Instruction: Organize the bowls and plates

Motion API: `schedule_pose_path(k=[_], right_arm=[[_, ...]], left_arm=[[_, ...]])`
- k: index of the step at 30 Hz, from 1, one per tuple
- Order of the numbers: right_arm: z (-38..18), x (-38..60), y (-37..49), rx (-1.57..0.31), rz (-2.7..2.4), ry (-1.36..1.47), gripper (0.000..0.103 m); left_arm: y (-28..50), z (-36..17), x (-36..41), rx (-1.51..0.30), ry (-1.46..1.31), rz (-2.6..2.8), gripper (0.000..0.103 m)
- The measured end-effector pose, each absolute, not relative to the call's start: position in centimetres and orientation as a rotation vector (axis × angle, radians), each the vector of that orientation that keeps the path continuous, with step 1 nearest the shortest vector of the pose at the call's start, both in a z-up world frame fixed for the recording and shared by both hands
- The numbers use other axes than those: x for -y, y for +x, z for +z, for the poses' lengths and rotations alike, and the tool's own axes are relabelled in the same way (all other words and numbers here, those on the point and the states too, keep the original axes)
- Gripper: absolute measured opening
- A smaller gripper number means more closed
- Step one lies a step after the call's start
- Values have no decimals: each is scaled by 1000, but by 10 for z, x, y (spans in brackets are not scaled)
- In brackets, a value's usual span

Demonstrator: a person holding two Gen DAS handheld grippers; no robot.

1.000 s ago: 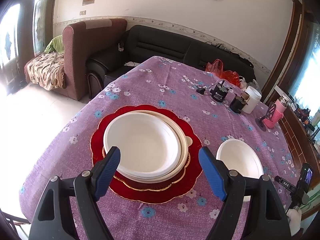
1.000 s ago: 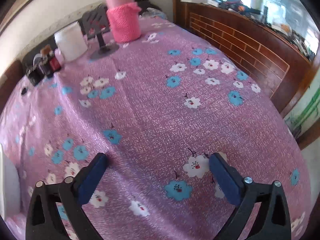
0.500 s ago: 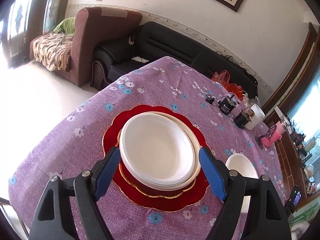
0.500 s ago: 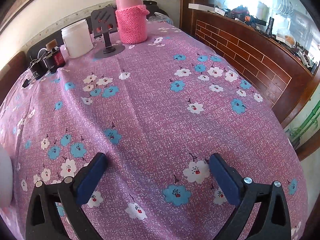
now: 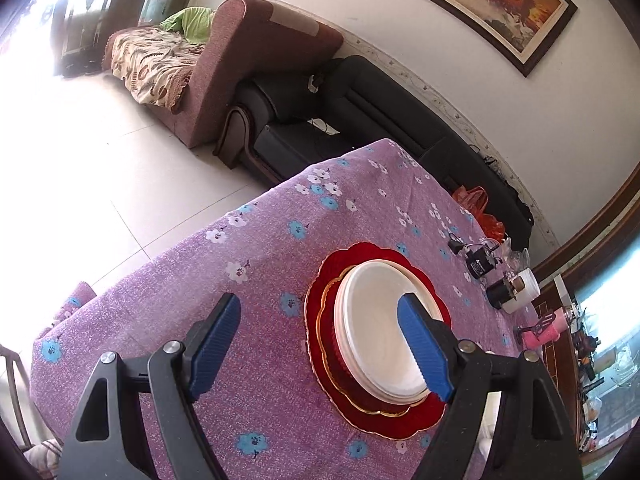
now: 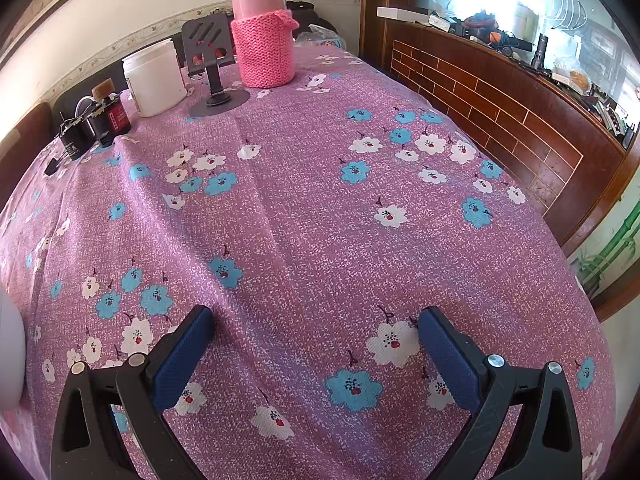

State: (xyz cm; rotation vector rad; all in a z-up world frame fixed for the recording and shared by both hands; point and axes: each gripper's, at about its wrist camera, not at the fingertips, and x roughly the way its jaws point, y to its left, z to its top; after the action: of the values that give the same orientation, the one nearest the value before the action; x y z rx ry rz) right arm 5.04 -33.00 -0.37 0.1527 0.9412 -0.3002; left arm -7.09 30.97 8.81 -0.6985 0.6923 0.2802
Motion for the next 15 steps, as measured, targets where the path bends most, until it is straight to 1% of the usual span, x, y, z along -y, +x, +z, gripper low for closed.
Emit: schedule_pose_path(k=[15], right_arm=[[-4,330,51,-941,-300,153,102]], left_arm=[[-70,87,-307,-692,-686,270,80]])
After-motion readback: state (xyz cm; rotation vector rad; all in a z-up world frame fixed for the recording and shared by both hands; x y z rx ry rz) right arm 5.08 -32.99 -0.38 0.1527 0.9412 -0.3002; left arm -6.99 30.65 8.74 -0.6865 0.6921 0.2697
